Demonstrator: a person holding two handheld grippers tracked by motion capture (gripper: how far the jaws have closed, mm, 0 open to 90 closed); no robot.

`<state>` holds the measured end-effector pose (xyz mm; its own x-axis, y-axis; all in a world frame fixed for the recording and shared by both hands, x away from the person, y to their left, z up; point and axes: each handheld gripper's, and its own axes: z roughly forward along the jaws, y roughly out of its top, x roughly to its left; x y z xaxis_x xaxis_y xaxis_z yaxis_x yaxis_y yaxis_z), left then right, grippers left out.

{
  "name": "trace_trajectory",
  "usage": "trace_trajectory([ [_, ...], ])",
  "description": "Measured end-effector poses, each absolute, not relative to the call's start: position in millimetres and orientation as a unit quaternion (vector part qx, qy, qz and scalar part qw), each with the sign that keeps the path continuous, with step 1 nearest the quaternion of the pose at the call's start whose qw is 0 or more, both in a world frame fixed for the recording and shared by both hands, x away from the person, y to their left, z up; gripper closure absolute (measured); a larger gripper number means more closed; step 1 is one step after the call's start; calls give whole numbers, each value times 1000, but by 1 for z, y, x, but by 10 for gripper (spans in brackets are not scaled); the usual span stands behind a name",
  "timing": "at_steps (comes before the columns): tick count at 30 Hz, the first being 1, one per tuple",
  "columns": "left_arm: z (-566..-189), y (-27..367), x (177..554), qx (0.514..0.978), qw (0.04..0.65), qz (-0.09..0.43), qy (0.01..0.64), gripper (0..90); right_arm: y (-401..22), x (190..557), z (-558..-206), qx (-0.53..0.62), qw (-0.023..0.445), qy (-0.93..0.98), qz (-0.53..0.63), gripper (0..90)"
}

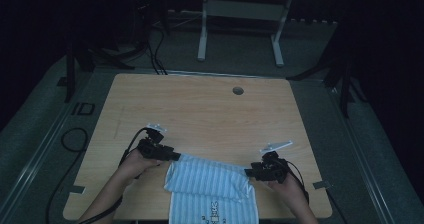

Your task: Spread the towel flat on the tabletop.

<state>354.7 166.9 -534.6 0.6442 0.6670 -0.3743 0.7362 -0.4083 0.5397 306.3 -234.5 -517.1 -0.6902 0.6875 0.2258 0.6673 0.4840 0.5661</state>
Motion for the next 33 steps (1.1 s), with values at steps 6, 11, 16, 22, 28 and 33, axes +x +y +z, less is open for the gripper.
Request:
trace_trajectory([
  [6,-538,145,355,867,315,-12,386,506,-223,315,-534,394,31,872,289,630],
  [11,-538,134,350,884,300,4,359,808,-216,317,-533,380,54,882,274,791],
  [16,-527,137,352,870,318,31,375,846,-215,323,-528,376,61,883,274,818],
  [22,-505,141,365,845,359,56,392,845,-223,350,-503,388,75,866,307,818],
  [28,-487,142,390,823,384,75,411,841,-221,393,-482,407,88,854,311,818],
  [33,-479,140,424,804,389,87,441,832,-212,446,-471,427,116,847,296,818],
])
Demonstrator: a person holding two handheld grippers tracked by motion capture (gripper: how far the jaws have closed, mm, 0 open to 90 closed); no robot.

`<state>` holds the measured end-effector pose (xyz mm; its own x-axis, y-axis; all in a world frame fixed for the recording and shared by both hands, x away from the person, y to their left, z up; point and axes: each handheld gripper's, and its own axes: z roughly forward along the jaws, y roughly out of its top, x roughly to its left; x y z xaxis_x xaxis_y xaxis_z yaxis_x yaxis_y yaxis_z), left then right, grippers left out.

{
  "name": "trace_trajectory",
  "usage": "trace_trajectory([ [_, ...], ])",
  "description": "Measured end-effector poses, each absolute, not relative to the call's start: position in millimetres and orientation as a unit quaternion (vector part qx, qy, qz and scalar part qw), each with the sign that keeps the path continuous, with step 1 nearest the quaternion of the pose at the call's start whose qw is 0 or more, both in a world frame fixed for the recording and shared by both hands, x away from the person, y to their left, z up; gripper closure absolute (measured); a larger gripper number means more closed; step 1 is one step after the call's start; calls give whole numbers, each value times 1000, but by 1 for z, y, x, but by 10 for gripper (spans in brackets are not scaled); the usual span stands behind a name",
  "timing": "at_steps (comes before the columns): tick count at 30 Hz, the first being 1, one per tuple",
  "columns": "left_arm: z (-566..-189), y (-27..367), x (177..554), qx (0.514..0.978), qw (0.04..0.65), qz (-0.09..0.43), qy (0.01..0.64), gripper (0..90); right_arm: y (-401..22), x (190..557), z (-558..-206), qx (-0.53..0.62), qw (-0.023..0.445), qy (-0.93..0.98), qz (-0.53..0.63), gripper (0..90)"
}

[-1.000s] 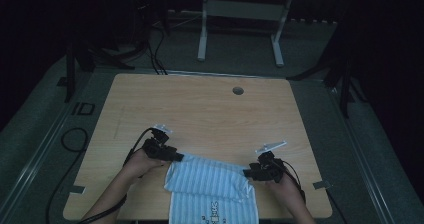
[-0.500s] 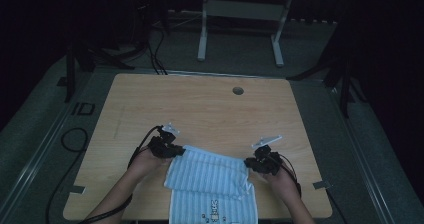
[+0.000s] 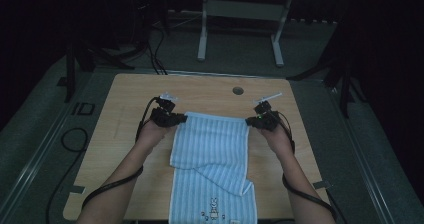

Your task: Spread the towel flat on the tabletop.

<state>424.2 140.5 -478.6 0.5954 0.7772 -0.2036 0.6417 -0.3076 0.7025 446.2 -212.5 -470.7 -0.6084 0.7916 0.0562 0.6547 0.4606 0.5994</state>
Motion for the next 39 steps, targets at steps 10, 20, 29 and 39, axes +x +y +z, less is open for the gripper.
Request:
trace_trajectory([
  [10,-466,138,466,772,374,97,505,500,-204,502,-459,463,111,839,265,537],
  [20,-484,137,422,812,376,26,445,497,-197,446,-477,423,55,853,300,728],
  [29,-535,118,398,850,330,-29,410,540,-183,379,-526,374,29,890,260,839],
  [39,-544,112,425,833,358,-17,421,544,-190,414,-531,405,38,877,257,818],
])
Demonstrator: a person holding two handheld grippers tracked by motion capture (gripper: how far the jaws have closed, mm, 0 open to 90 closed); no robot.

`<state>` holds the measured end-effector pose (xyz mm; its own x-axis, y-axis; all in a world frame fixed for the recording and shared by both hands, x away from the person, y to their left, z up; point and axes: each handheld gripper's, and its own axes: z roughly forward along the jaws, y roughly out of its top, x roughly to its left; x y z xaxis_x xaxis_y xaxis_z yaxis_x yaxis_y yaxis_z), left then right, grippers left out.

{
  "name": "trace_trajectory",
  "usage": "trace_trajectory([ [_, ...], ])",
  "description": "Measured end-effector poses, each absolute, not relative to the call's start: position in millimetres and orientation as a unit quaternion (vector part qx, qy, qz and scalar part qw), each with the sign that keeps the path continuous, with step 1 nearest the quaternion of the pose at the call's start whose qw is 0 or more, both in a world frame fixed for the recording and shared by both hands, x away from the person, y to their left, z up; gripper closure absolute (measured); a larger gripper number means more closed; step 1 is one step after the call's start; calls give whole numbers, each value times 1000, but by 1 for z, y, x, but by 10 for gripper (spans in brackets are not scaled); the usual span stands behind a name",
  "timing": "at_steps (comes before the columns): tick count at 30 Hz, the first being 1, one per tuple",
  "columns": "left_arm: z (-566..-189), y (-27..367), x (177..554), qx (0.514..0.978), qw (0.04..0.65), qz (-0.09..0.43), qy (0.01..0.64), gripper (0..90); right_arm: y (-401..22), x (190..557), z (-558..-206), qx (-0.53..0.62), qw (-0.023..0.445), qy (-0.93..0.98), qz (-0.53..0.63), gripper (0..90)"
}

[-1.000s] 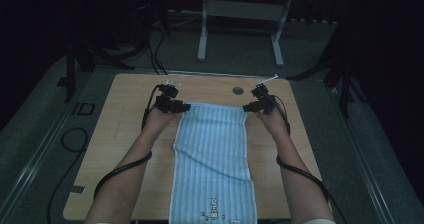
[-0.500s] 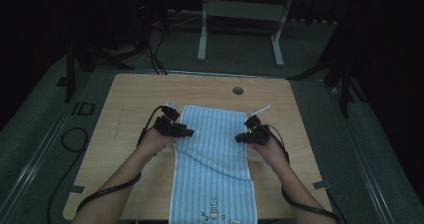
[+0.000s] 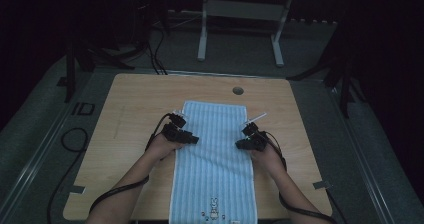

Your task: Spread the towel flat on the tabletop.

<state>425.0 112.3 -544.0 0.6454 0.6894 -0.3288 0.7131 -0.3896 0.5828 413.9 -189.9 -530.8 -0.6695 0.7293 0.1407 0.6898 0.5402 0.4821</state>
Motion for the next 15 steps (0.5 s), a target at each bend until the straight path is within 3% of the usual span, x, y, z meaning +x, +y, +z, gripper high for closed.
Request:
trace_trajectory([
  [9,-545,108,448,816,363,4,449,572,-194,445,-530,431,33,865,256,796],
  [12,-541,108,447,821,355,15,447,529,-193,448,-529,431,33,864,258,715],
  [15,-531,112,437,822,370,28,432,515,-192,444,-527,420,46,868,262,716],
])
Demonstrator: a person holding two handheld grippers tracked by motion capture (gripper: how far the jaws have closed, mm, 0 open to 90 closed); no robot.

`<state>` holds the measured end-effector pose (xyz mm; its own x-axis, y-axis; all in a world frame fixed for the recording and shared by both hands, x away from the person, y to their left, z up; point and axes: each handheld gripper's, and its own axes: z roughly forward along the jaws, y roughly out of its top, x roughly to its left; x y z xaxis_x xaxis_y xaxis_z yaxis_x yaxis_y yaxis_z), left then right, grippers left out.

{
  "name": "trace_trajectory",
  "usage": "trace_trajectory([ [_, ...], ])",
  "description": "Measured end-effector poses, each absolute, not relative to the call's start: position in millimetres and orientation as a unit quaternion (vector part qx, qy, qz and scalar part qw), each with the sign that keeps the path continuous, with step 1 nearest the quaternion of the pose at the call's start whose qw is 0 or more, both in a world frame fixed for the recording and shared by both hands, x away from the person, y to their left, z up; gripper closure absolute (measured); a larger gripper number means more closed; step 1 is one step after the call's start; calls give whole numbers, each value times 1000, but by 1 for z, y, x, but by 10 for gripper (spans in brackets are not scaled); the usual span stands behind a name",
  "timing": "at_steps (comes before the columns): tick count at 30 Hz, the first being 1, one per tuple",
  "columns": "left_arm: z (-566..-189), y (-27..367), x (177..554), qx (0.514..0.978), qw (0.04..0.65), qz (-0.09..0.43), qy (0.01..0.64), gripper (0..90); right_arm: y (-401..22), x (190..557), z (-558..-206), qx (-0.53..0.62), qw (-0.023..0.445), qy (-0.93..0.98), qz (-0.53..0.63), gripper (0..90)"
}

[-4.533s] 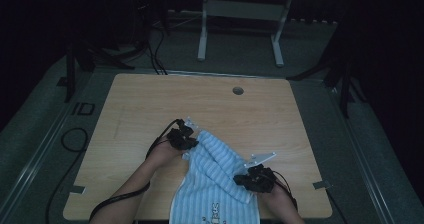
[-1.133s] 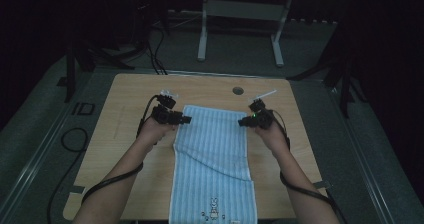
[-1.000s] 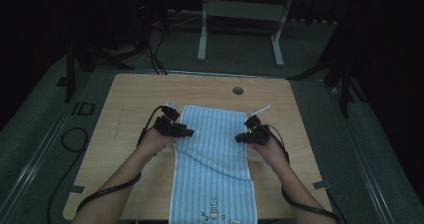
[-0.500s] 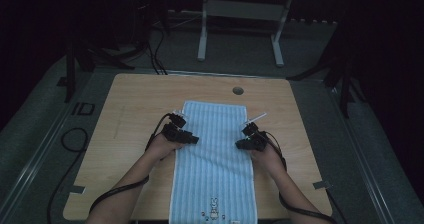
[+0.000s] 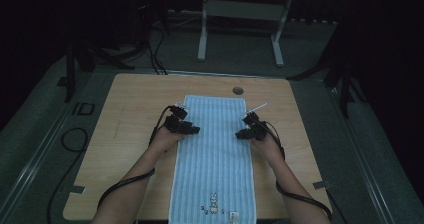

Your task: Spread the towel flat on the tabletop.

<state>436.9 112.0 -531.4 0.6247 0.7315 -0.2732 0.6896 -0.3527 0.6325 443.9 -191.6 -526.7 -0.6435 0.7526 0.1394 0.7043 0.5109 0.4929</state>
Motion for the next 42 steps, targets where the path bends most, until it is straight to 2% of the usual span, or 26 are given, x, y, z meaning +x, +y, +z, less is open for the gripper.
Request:
trace_trajectory([
  [4,-526,115,420,837,372,24,401,536,-190,433,-526,408,44,873,263,818],
  [6,-529,114,415,847,358,19,392,562,-189,429,-530,398,42,880,255,834],
  [8,-533,114,410,853,351,27,386,692,-190,427,-531,399,45,879,258,872],
  [11,-539,114,405,856,348,23,382,816,-192,424,-533,401,49,875,267,884],
  [14,-546,114,398,860,344,11,376,878,-193,421,-533,398,50,876,269,885],
  [21,-550,123,378,851,362,-6,381,896,-197,407,-535,393,46,874,281,883],
  [42,-549,123,323,864,357,-30,353,894,-203,347,-537,375,36,877,298,878],
])
